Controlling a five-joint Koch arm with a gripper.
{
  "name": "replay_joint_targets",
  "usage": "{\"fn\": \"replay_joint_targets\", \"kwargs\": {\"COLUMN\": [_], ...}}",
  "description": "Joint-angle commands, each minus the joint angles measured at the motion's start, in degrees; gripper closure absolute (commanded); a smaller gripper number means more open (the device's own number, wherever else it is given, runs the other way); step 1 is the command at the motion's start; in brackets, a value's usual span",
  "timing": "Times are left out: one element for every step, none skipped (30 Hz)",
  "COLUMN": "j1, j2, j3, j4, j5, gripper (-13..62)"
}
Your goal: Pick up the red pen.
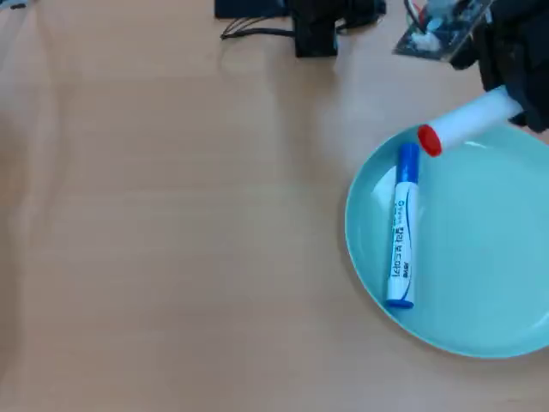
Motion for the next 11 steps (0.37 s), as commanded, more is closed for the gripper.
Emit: {"fn": "replay_joint_targets", "kwargs": {"j1": [0.7,0.7,0.7,0.7,0.8,0.8,0.9,0.9,0.9,0.9,0.9], "j2": [3.5,3.5,3.5,3.4,3.4,3.4,3.4,3.4,3.4,3.4,3.4], "j3": [-1.9,-1.9,-1.9,-2.0,-2.1,-2.0,-1.8,-1.8,-1.8,-1.9,-2.2], "j4": [-1.3,-1.3,-1.4,-1.4,-1.4,-1.4,-1.4,-1.4,-1.4,-1.4,-1.4], "j5": [-0.7,-0.7,-0.7,-0.7,-0.7,-0.7,-0.7,-0.7,-0.7,-0.7,-0.7], "gripper": [56.2,56.2,56.2,56.2,56.2,56.2,56.2,56.2,56.2,56.2,56.2]}}
